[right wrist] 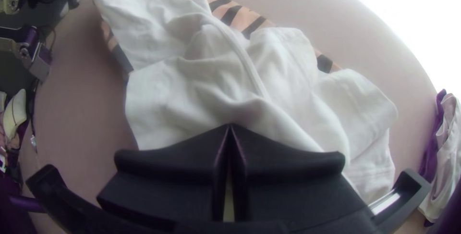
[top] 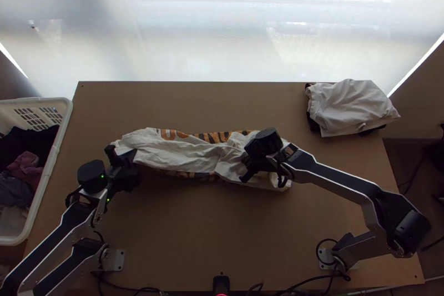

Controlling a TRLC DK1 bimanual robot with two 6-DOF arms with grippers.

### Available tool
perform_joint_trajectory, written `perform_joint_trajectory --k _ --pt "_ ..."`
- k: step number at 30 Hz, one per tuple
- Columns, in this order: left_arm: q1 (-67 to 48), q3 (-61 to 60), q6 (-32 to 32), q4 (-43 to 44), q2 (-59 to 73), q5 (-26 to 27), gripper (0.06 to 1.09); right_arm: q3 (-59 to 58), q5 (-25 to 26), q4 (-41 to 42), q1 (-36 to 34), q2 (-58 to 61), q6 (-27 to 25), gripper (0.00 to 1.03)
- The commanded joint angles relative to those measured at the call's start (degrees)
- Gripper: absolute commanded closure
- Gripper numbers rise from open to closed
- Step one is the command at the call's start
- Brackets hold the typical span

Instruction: Fold the t-shirt

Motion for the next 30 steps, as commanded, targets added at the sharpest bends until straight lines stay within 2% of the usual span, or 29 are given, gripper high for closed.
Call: perform_joint_trajectory --k 1,12,16,20,25,30 --pt "-4.73 4.00 1.39 1.01 1.56 0.46 1.05 -1.42 0.85 3.27 0.00 2.90 -0.57 1.00" --pt "-15.27 13.66 4.11 5.58 12.64 0.37 1.05 0.07 0.93 3.18 0.97 2.11 0.22 1.00" --pt "-18.53 17.18 4.55 6.11 15.71 0.37 1.05 1.92 -2.85 -2.62 0.80 -3.96 1.28 1.00" --pt "-20.64 20.78 5.70 6.28 19.14 0.46 1.05 4.82 -3.02 -7.72 0.44 -13.45 1.45 1.00" --pt "-24.77 25.00 6.84 8.13 24.15 0.46 1.05 6.23 -2.93 -12.02 -6.24 -21.54 1.28 1.00" --pt "-29.95 27.55 7.28 9.36 28.55 0.37 1.05 1.74 -2.93 -13.78 -14.15 -26.55 1.45 1.00"
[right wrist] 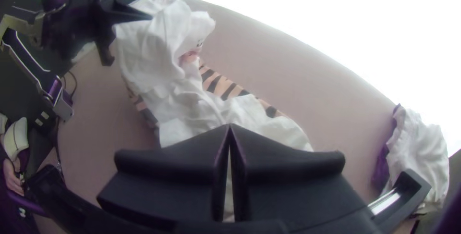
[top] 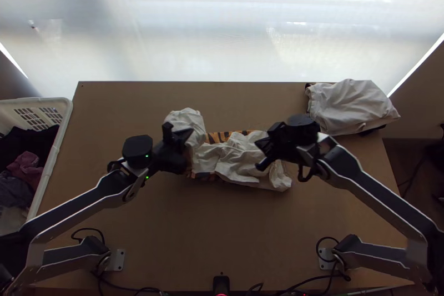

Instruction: Fold the t-shirt

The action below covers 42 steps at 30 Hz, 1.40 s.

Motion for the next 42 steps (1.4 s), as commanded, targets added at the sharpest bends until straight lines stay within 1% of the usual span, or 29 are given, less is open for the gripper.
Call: perform_joint_trajectory --k 1,6,10,15,18,27,42 --pt "-7.10 4.89 0.87 1.60 6.67 -0.04 1.05 -3.73 -0.20 -3.73 -8.95 -9.11 0.36 1.00" --pt "-11.05 7.44 2.98 4.06 11.42 0.04 1.05 -7.50 -0.20 -4.87 -11.23 -13.33 2.47 1.00" --pt "-12.81 10.60 6.41 4.24 15.81 4.18 1.05 -8.47 -0.20 -5.58 -14.84 -15.44 2.91 1.00" --pt "-14.48 19.30 6.06 4.24 23.55 4.35 1.05 -9.53 -0.20 -6.98 -17.47 -17.81 2.47 1.00" --pt "-15.36 22.20 6.76 4.24 27.15 4.44 1.05 -9.70 -0.20 -7.95 -18.88 -19.22 2.29 1.00" --pt "-19.40 28.88 7.38 4.68 35.94 4.44 1.05 -11.11 -0.29 -9.62 -26.00 -22.03 2.03 1.00" --pt "-24.76 34.16 7.47 4.59 48.95 3.74 1.04 -11.55 -0.29 -10.15 -26.88 -23.00 2.03 1.00"
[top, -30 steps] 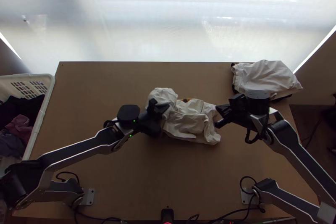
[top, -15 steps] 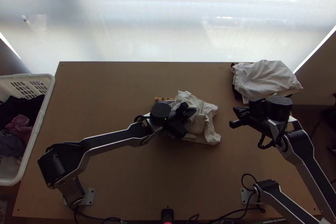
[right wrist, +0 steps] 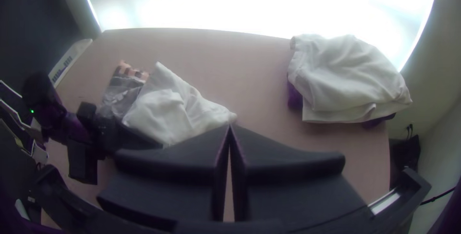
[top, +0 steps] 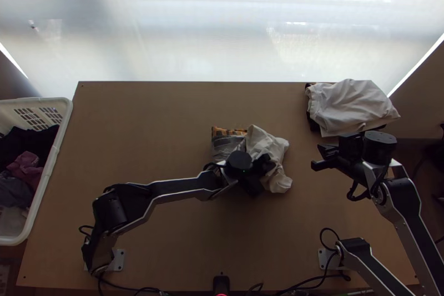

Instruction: Fold the t-shirt

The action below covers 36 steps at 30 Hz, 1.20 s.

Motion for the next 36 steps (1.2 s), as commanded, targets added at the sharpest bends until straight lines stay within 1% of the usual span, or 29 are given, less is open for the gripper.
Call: perform_joint_trajectory --k 1,2,3,4,5,6,7,9,16,22,26,29,31,32,35,36 --pt "-1.31 3.25 -0.08 -0.33 6.22 -0.20 1.03 0.10 -0.03 -0.16 -0.54 -0.24 -0.02 1.00" --pt "-1.13 4.22 -1.13 -1.65 6.40 0.15 1.01 0.01 -0.03 -0.16 -0.54 -0.24 -0.02 1.00" --pt "-1.13 5.45 -2.36 -3.76 6.66 0.42 0.91 0.01 -0.03 -0.16 -0.54 -0.24 -0.02 1.00" --pt "-1.13 6.86 -3.06 -5.78 7.19 0.33 0.68 0.01 -0.03 -0.16 -0.54 -0.24 -0.02 1.00" --pt "-1.04 8.00 -3.33 -7.10 7.63 0.15 0.32 0.01 -0.03 -0.16 -0.54 -0.24 -0.02 1.00" --pt "-0.96 9.05 -3.33 -8.94 7.89 0.07 0.07 0.10 -0.03 -0.16 -0.54 -0.24 -0.02 1.00" --pt "-0.96 10.46 -3.42 -11.49 8.07 -0.02 0.10 0.10 -0.03 -0.16 -0.54 -0.33 -0.02 1.00" --pt "-0.96 12.39 -3.77 -15.09 8.07 -0.55 0.10 0.10 -0.03 -0.16 -0.54 -0.51 -0.02 1.00" --pt "-1.13 12.39 -5.44 -21.60 1.74 -1.60 0.10 -0.69 -0.03 -0.16 -0.63 -1.39 -0.02 1.00" --pt "-0.60 12.57 -5.53 -34.78 -3.89 -1.60 0.10 -0.78 -0.03 -0.07 -0.63 -1.48 -0.02 1.00" --pt "1.15 14.06 -6.93 -41.64 -6.17 -1.60 0.10 -0.86 -0.03 -0.16 -0.63 -1.91 -0.02 1.00" --pt "3.09 14.06 -7.11 -44.10 -9.07 -1.52 0.10 -0.78 -0.12 -0.68 -0.45 -2.71 -0.02 1.00" --pt "3.53 14.06 -9.83 -45.42 -11.71 -1.43 0.10 -0.86 -0.47 -1.12 -0.28 -2.97 -0.20 1.00" --pt "3.53 14.15 -12.12 -46.21 -13.12 -1.52 0.10 -0.95 -0.47 -1.12 0.07 -3.06 -0.20 1.00" --pt "4.32 17.14 -21.61 -51.22 -16.28 -1.60 0.10 -1.04 -0.47 -1.12 0.87 -2.97 -0.29 1.00" --pt "4.84 16.79 -23.02 -52.27 -17.60 -1.60 0.10 -0.95 -0.47 -1.04 0.95 -2.79 -0.38 1.00"
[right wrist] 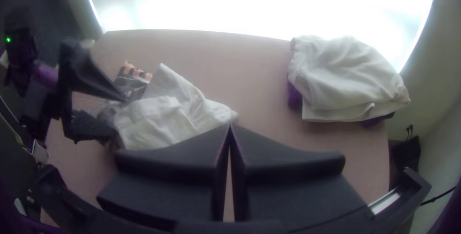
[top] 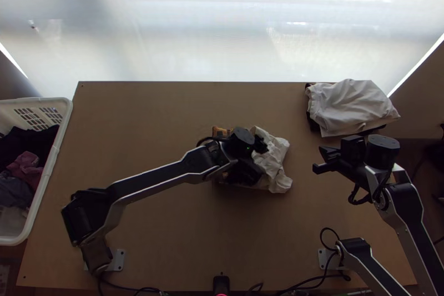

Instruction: Fold the t-shirt

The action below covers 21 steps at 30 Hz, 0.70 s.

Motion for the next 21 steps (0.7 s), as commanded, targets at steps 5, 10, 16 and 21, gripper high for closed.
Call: perform_joint_trajectory --k 5,10,16,21 --pt "6.13 -3.50 -19.28 -8.25 -12.34 -1.33 0.10 0.10 -0.18 0.63 3.63 1.48 -0.27 1.00" --pt "9.91 -5.88 -32.73 -12.30 -13.57 -1.42 0.19 1.15 -0.09 2.65 7.41 4.55 0.00 1.00" --pt "11.93 -4.64 -46.17 -12.03 -12.34 -1.15 0.63 2.21 1.75 6.61 14.88 9.39 -1.32 1.00" --pt "12.90 -3.85 -56.72 -12.12 -10.49 4.21 1.01 1.42 2.54 12.76 22.00 16.59 -2.64 1.00"
